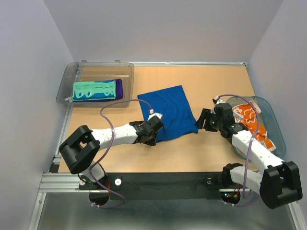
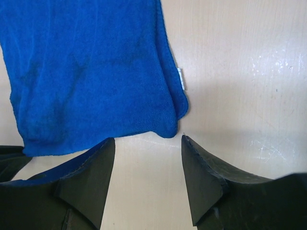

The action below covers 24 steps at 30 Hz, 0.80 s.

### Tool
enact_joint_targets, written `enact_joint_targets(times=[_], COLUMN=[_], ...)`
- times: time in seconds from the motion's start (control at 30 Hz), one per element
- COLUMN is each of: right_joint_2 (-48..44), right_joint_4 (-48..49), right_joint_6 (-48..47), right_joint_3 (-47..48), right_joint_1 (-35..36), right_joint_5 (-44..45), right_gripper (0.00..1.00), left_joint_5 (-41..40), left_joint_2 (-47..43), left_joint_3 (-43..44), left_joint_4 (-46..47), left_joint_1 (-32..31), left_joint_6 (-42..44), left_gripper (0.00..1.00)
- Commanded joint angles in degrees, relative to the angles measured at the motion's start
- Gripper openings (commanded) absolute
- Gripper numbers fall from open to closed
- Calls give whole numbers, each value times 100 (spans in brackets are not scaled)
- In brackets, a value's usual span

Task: Fold and stack the towels
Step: Fold the towel

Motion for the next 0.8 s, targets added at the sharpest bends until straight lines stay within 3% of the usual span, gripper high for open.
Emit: enact_joint_targets(times=[0.0, 0.1, 0.27, 0.53, 0.77], right_joint_2=[234, 436, 727, 1061, 1316], right_joint_4=[210, 210, 210, 482, 817], right_joint_6=[187, 318, 599, 908, 1057], right_joint_3=[61, 52, -71, -203, -326], right_joint_1=[18, 18, 18, 18, 18], right_joint_5=[104, 122, 253, 386, 263], right_gripper=[63, 63, 60, 51, 45], left_joint_5=[-443, -251, 84, 663, 893], left_joint_2=[-513, -768, -1225, -981, -418], left_joint_3=[-83, -100, -442, -926, -856], left_joint_4=[-334, -405, -195, 350, 527], left_joint_1=[23, 23, 40, 532, 620], left_joint_6=[-472, -805, -1658, -1950, -1774], left_gripper=[37, 51, 60, 59, 49])
